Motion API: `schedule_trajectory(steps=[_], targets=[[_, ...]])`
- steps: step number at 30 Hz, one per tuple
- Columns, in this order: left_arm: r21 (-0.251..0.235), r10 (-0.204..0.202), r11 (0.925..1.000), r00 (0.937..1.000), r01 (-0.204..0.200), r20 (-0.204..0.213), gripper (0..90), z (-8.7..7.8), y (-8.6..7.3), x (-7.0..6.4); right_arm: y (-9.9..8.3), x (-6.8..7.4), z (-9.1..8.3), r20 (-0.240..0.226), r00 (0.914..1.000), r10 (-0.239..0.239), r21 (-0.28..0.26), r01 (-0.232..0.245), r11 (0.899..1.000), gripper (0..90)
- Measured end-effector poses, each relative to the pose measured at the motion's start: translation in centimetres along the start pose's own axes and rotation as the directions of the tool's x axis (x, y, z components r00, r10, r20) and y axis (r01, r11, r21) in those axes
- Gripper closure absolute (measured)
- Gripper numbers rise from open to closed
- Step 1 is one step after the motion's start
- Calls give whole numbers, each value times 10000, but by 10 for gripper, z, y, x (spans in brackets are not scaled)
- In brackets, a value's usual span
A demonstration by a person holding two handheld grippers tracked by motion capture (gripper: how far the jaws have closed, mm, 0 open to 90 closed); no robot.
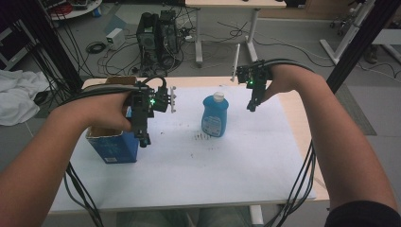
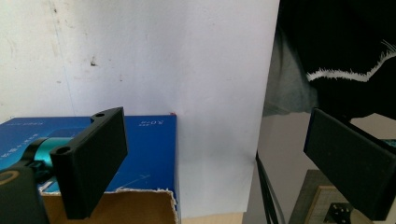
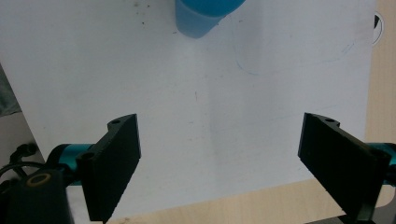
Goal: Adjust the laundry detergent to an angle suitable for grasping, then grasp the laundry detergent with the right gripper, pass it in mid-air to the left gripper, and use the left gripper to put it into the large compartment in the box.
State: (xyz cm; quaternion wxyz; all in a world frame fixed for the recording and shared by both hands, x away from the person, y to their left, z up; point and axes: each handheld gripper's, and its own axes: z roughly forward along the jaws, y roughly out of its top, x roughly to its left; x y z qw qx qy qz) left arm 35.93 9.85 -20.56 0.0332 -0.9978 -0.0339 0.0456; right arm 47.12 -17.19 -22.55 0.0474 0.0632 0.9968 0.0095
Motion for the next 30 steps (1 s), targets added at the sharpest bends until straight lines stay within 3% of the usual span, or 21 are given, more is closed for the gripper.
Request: schedule_trajectory(steps=[10,13,14,15,18,24,25,26,27,28,30], targets=[[-93,85,9999,9999,-86,-111,64,2,1,2,4,1,2,95,10000,6,44,-7,10000,123],[-234,54,9997,9998,-58,-194,64,0,1,3,5,-1,2,95,9998,-187,47,187,9998,123],[-292,249,9992,9993,-257,-288,64,-1,2,5,5,-1,2,92,9998,-201,65,201,9998,123],[-311,288,9991,9990,-298,-337,64,-2,1,6,5,0,3,37,10000,60,-28,-60,10000,123],[-306,146,9994,9983,-163,-568,64,-3,-1,8,3,-1,3,56,10000,-1,43,1,10000,123],[-243,112,9996,9988,-124,-479,64,-5,0,3,0,1,0,98,9999,38,-49,-37,10000,123],[-210,105,9997,9986,-116,-518,64,-5,0,1,-1,2,0,115,9999,121,-30,-120,9999,123],[-323,192,9992,9959,-221,-882,63,-6,0,0,-2,3,-1,118,9999,63,-23,-62,10000,123],[-323,192,9992,9959,-221,-882,64,-6,0,0,-2,3,-1,118,9999,63,-23,-62,10000,123],[-234,169,9996,9983,-183,-557,64,-7,1,-1,-2,4,-2,187,9998,-4,32,4,10000,123],[-238,162,9996,9987,-174,-489,64,-7,1,-3,-2,4,-4,228,9997,-73,-34,74,10000,123]])
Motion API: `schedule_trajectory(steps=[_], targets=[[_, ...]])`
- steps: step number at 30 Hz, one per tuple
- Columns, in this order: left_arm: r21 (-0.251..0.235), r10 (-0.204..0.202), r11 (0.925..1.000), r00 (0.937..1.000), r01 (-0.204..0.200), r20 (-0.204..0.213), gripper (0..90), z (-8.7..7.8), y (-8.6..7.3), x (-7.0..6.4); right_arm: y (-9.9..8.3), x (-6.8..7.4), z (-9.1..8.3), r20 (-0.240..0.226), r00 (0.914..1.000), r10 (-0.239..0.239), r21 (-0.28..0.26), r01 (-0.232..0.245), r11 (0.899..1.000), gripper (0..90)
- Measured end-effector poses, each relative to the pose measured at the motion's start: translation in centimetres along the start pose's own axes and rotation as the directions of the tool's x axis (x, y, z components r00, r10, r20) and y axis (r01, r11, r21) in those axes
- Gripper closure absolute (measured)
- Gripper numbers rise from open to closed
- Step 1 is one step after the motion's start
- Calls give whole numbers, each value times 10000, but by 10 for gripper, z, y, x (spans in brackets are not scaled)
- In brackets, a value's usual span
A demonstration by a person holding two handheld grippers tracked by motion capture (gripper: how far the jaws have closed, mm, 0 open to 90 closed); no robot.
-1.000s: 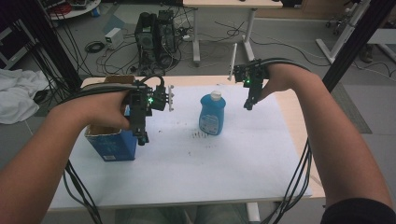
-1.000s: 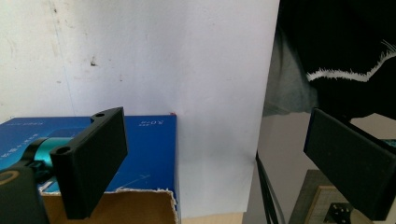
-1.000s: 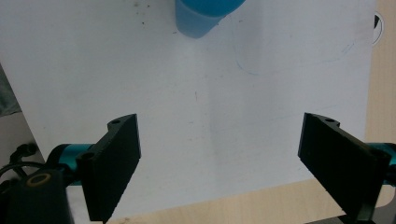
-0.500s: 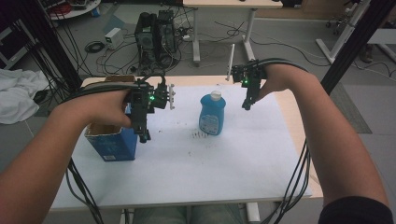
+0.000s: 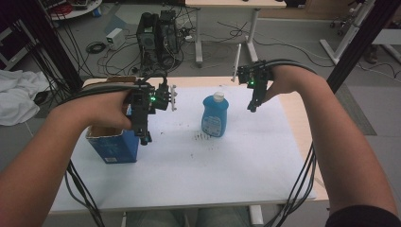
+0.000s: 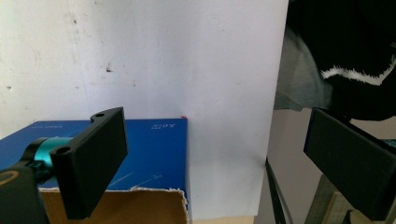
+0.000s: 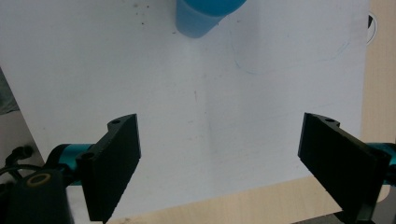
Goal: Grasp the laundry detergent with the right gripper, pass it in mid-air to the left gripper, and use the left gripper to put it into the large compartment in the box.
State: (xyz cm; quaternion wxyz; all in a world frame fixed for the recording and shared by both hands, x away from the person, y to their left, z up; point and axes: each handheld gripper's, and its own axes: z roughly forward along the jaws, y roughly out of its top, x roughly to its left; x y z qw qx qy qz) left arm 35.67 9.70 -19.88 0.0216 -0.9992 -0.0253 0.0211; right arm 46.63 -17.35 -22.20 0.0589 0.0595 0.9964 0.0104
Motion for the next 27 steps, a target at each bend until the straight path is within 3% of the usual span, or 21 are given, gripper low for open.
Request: schedule_trajectory(steps=[3,5,8,10,17,21,22,25,26,27], targets=[[3,-60,10000,10000,60,77,64,-1,-1,-1,0,2,-1,-25,9999,133,-145,-133,9998,123],[28,-75,10000,9999,74,95,64,-1,-1,0,-1,2,-3,21,10000,-35,-152,35,9999,123],[8,-21,10000,9999,21,-168,64,0,0,2,-2,3,-2,41,10000,-24,1,24,10000,123],[146,-109,9998,9999,107,107,64,3,2,1,-3,3,-1,20,10000,-27,-83,27,10000,123],[141,36,9999,10000,-37,63,64,3,3,2,-5,3,-2,29,9999,114,-75,-114,9999,123],[146,5,9999,10000,-6,78,64,6,2,4,-8,6,1,22,9990,437,-254,-436,9987,123],[149,-8,9999,9999,6,109,64,7,1,4,-10,8,3,-45,9976,695,-427,-697,9967,123],[137,-13,9999,9999,12,108,64,7,1,4,-14,8,6,-78,9968,799,-621,-802,9948,123],[-4,-388,9992,9990,388,223,64,8,0,1,-18,8,9,-9,9975,705,-884,-703,9936,123],[-4,-388,9992,9990,388,223,64,8,0,1,-18,8,9,-9,9975,705,-884,-703,9936,123]])
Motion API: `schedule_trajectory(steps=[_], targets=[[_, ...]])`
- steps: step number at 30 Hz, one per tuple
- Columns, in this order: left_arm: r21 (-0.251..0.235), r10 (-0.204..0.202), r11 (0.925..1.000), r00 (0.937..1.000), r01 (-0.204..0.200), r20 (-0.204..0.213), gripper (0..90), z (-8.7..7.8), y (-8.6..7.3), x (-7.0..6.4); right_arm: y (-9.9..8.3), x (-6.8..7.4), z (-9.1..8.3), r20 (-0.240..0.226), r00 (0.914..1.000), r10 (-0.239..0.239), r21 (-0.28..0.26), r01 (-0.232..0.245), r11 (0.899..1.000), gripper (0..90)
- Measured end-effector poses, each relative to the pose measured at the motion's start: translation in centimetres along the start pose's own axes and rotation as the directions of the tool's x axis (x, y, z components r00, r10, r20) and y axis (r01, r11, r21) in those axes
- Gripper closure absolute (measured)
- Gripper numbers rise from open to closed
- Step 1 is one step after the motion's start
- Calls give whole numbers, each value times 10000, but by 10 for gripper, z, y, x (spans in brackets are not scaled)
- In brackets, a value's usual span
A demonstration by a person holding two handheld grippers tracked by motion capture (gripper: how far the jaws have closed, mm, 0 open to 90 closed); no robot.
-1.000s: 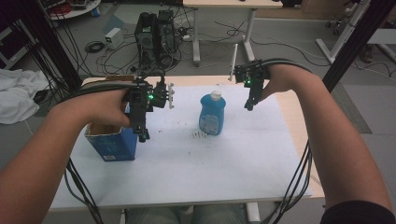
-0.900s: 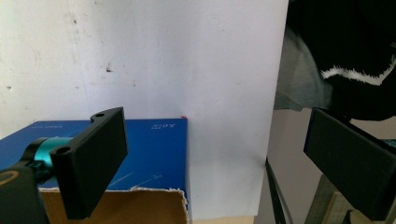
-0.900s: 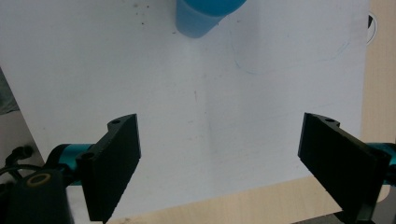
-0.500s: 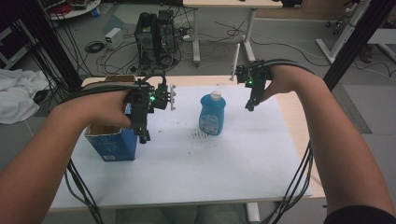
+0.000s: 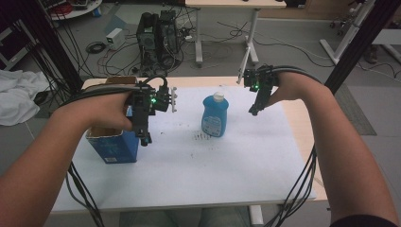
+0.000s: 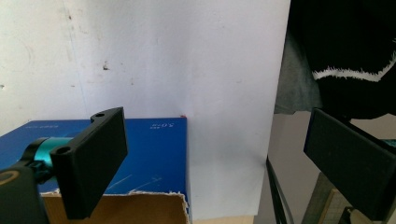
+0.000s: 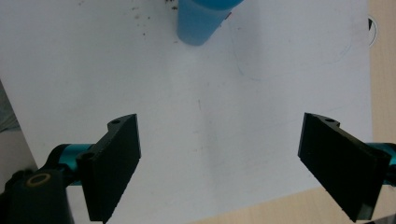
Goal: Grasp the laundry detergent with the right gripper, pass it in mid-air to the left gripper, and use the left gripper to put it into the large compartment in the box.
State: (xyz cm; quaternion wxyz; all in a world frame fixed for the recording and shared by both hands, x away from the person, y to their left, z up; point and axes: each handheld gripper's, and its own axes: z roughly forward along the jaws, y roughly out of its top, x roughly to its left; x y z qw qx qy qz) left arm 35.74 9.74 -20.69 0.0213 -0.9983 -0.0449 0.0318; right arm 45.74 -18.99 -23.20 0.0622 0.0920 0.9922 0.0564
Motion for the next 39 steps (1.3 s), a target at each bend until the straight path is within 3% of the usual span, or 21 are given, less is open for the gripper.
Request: schedule_trajectory(steps=[1,3,5,7,9,12,14,15,16,17,21,28,29,34,35,39], targets=[[115,402,9991,9990,-400,-195,64,-1,0,3,-1,1,1,-167,9998,85,29,-85,10000,123],[138,381,9992,9991,-378,-197,63,-1,-1,2,-6,-1,6,49,9999,-110,-255,111,9996,123],[135,430,9990,9988,-427,-234,64,0,-1,3,-11,3,14,-52,9996,273,-884,-277,9957,123],[108,405,9991,9991,-404,-151,64,1,-1,2,-13,3,19,-42,9997,253,-1196,-256,9925,123],[116,407,9991,9991,-406,-114,64,1,-1,3,-14,3,20,-57,9998,215,-1157,-221,9930,123],[119,409,9991,9991,-407,-96,64,3,-1,3,-15,5,29,-233,9987,457,-1508,-487,9874,123],[119,423,9990,9991,-422,-94,64,4,-1,3,-15,5,33,-217,9990,387,-1812,-420,9826,123],[136,417,9990,9991,-416,-82,64,4,-1,3,-16,6,38,-371,9982,468,-2157,-538,9750,123],[136,417,9990,9991,-416,-82,64,4,-1,3,-16,6,38,-371,9982,468,-2157,-538,9750,123],[129,329,9994,9994,-328,-70,64,5,-1,2,-16,7,43,-427,9973,605,-2438,-691,9674,123],[100,375,9993,9992,-374,-109,64,3,-3,1,-16,7,53,-382,9981,475,-2818,-564,9578,123],[35,364,9993,9991,-363,-211,64,2,-4,-1,-14,8,68,-540,9966,621,-3337,-767,9396,123],[20,461,9989,9985,-460,-298,64,2,-4,-1,-13,9,72,-687,9944,799,-3387,-986,9357,123],[85,427,9991,9990,-426,-137,63,3,-6,-1,-12,7,79,-684,9944,800,-3605,-994,9274,123],[117,402,9991,9990,-400,-192,64,4,-7,-1,-11,7,83,-689,9935,903,-3765,-1097,9199,123],[149,296,9995,9995,-295,-65,64,5,-8,-3,-11,7,92,-606,9920,1104,-3955,-1254,9099,123]])
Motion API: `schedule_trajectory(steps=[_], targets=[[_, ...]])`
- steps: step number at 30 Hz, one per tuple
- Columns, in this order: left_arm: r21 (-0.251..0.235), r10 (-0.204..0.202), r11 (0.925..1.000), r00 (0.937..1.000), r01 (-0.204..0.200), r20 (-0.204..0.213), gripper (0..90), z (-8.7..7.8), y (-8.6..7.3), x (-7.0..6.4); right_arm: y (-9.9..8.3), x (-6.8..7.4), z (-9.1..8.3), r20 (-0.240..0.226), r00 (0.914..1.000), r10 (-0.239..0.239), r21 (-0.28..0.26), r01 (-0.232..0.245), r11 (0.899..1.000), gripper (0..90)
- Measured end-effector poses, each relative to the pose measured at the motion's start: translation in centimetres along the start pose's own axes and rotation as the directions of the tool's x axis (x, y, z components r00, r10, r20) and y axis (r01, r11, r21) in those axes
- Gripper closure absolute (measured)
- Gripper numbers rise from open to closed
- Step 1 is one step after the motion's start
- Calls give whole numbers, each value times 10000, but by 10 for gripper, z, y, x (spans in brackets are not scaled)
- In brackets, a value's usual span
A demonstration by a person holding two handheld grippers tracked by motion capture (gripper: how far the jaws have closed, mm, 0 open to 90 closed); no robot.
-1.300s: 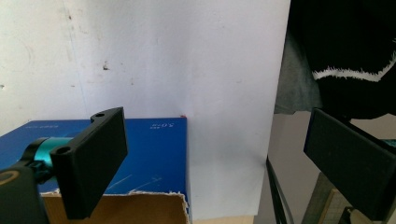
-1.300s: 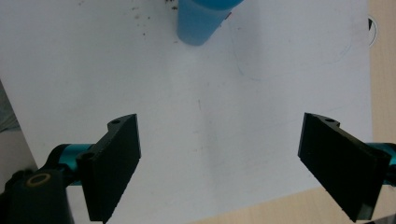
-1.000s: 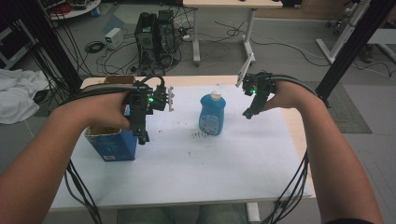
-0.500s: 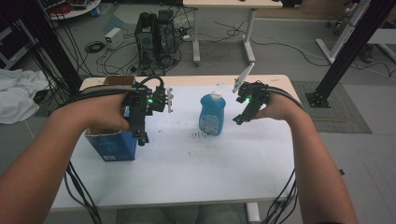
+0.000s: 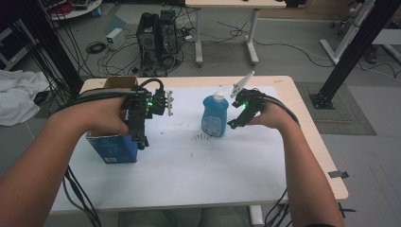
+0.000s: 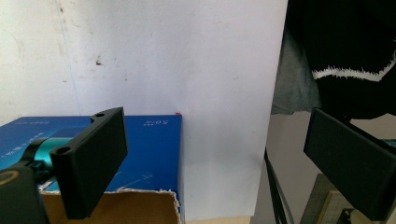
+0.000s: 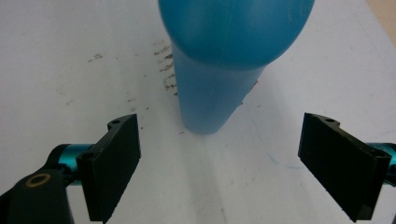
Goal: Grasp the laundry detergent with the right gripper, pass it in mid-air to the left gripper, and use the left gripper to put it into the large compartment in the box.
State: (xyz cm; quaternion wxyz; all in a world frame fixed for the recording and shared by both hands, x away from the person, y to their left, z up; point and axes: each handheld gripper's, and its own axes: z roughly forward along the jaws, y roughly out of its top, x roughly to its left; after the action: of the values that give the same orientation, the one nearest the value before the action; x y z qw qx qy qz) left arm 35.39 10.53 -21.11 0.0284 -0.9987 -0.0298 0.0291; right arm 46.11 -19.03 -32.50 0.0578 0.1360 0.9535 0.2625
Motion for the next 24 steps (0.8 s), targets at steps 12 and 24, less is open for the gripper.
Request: schedule_trajectory(steps=[12,24], targets=[[-11,-107,9999,9999,107,16,64,2,-3,-1,-3,-3,16,-114,9989,452,-690,-459,9966,123],[-2,-88,10000,10000,88,-28,63,3,-3,-2,-6,-2,29,-148,9974,705,-1266,-718,9894,123]])
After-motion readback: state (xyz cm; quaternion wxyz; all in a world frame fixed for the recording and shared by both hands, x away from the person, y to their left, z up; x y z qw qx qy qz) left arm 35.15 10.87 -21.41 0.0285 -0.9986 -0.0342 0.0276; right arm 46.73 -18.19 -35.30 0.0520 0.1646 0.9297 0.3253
